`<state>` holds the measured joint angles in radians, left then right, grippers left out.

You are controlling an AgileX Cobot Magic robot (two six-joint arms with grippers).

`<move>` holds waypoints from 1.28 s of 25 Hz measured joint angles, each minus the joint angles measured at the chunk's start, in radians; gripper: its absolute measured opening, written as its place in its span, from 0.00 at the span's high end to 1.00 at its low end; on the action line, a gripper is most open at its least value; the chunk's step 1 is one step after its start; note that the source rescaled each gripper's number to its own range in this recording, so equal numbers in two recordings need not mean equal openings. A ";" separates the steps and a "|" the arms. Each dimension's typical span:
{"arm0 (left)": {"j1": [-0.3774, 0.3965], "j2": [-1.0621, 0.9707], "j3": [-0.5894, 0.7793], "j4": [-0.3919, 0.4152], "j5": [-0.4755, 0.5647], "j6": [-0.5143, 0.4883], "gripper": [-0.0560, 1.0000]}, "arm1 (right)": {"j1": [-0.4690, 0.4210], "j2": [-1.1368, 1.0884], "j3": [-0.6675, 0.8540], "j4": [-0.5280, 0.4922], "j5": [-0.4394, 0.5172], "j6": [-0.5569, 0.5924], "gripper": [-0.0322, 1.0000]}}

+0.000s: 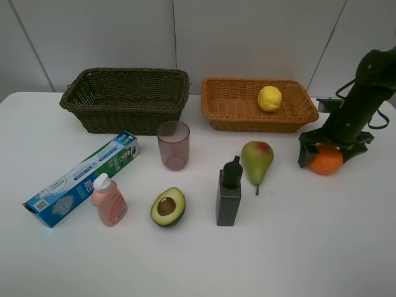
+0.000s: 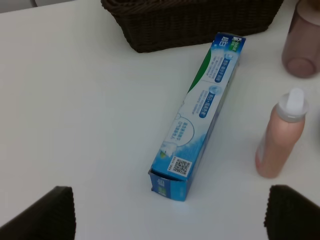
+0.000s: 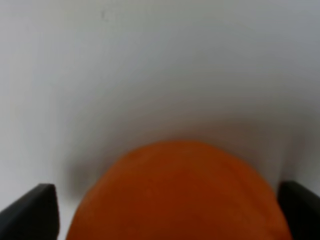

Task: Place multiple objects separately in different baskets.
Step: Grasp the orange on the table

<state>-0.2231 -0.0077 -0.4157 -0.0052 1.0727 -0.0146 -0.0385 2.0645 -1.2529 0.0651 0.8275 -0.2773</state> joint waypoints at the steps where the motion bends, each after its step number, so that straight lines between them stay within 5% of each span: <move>1: 0.000 0.000 0.000 0.000 0.000 0.000 0.00 | 0.000 0.001 0.000 0.003 0.000 0.000 0.25; 3: 0.000 0.000 0.000 0.000 0.000 0.000 0.00 | 0.000 0.001 0.000 0.017 0.000 0.001 0.40; 9: 0.000 0.000 0.000 0.000 0.000 0.000 0.00 | 0.000 0.002 0.000 0.048 0.003 0.025 0.40; 17: 0.000 0.000 0.000 0.000 0.000 0.000 0.00 | 0.000 0.002 0.000 -0.031 0.013 0.142 0.40; 32: 0.000 0.000 0.000 0.000 0.000 0.000 0.00 | 0.000 0.002 0.000 -0.033 0.016 0.150 0.40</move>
<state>-0.2231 -0.0077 -0.4157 -0.0052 1.0727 -0.0146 -0.0385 2.0662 -1.2529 0.0323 0.8433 -0.1270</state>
